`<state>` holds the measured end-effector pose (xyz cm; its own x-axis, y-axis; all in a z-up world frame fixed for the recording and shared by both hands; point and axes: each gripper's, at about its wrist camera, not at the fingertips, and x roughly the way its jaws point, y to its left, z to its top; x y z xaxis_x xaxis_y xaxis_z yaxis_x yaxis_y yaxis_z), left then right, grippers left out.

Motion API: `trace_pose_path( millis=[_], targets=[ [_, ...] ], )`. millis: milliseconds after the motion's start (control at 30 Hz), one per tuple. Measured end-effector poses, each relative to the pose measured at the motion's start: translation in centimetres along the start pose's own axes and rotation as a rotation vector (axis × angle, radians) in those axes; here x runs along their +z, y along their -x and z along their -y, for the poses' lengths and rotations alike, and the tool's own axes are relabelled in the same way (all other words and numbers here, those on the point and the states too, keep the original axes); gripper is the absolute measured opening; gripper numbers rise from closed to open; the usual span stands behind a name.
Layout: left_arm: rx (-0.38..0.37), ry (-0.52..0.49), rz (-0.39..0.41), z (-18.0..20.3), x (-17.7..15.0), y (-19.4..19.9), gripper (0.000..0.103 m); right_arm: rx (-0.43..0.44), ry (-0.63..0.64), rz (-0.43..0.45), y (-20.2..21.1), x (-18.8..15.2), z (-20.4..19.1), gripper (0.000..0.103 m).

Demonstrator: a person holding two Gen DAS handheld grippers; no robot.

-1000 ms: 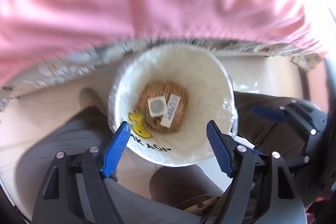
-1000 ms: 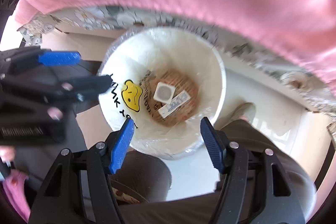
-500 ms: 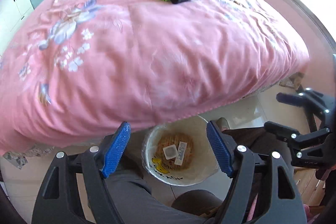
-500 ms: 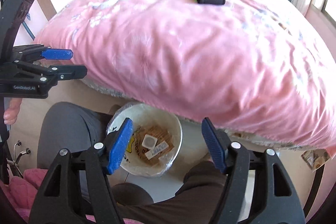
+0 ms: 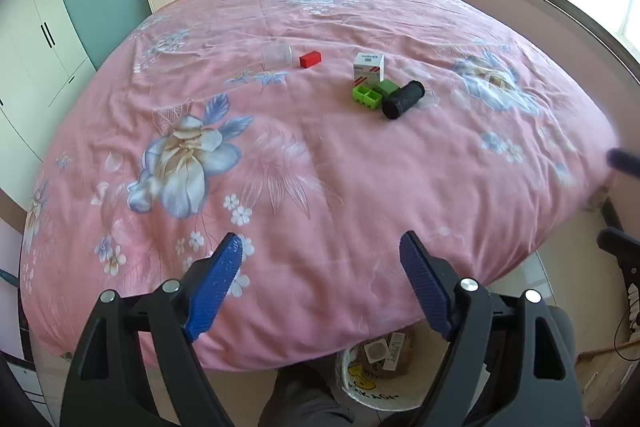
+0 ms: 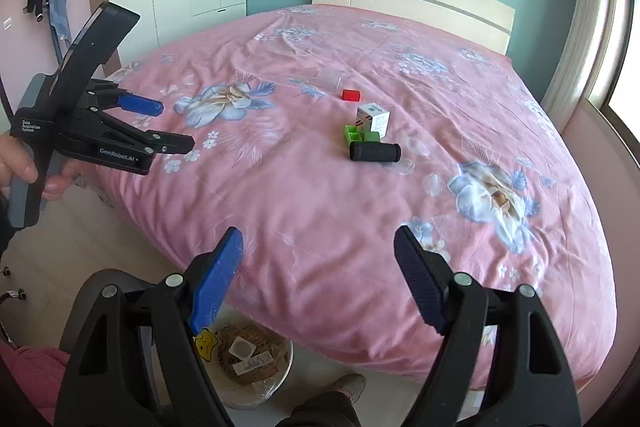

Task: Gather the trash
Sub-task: 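Move both open grippers back toward the items on the bed, then grasp the clear plastic cup with the left gripper while the right grasps the white box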

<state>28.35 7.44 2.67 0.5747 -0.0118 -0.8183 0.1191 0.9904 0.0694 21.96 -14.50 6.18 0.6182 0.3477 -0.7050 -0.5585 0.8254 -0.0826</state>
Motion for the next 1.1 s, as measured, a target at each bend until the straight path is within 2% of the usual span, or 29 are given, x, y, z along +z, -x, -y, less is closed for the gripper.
trace_pose_path(
  millis=[333, 633, 933, 1100],
  targets=[
    [0.075, 0.031, 0.004, -3.8, 9.1, -6.3, 0.089, 0.002, 0.006, 0.027, -6.8, 8.0, 3.9, 0.080],
    [0.043, 0.141, -0.024, -6.2, 16.4, -14.9, 0.089, 0.054, -0.010, -0.001, -16.5, 13.0, 7.3, 0.080],
    [0.088, 0.214, -0.053, -7.1, 22.0, -23.7, 0.091, 0.106, -0.088, -0.106, -27.9, 14.5, 11.5, 0.080],
    [0.125, 0.252, -0.041, -7.4, 23.7, -27.3, 0.091, 0.106, -0.128, -0.129, -32.3, 14.4, 11.9, 0.080]
  ],
)
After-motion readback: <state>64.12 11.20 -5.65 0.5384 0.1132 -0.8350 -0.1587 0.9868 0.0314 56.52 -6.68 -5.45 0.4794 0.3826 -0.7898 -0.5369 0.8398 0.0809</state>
